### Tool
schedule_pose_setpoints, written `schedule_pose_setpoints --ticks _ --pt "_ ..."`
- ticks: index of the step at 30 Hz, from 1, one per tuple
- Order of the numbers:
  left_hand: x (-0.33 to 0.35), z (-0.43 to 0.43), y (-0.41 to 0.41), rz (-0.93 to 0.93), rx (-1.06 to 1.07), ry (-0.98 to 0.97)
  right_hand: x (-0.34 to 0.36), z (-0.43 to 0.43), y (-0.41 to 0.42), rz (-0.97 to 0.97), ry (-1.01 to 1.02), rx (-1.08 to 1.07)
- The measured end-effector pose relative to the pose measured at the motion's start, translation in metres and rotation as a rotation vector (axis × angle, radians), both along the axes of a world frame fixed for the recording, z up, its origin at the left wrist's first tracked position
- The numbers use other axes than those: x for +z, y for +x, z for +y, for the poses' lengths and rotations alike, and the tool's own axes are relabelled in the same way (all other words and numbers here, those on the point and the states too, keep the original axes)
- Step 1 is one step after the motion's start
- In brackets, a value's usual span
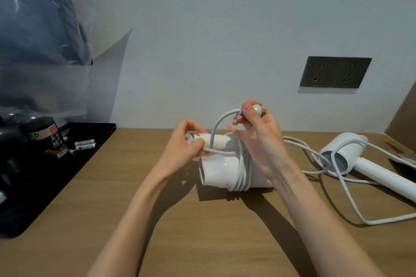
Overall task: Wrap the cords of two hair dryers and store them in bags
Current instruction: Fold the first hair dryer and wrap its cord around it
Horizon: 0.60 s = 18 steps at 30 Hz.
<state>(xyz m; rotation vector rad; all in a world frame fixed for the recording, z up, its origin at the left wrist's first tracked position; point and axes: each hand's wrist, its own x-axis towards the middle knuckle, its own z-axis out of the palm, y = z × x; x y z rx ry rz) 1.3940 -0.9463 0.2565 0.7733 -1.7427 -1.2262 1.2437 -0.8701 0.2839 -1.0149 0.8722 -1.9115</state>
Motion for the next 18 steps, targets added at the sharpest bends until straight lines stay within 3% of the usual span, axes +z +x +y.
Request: schedule_pose_setpoints --ticks 8,18 --pt "-0.006 -0.008 0.002 -0.331 -0.083 0.114 -0.008 -0.003 0.002 0.039 0.068 0.055" --pt "-0.015 -0.017 0.007 -0.275 -0.13 -0.024 0.001 0.004 -0.012 -0.146 0.026 0.141"
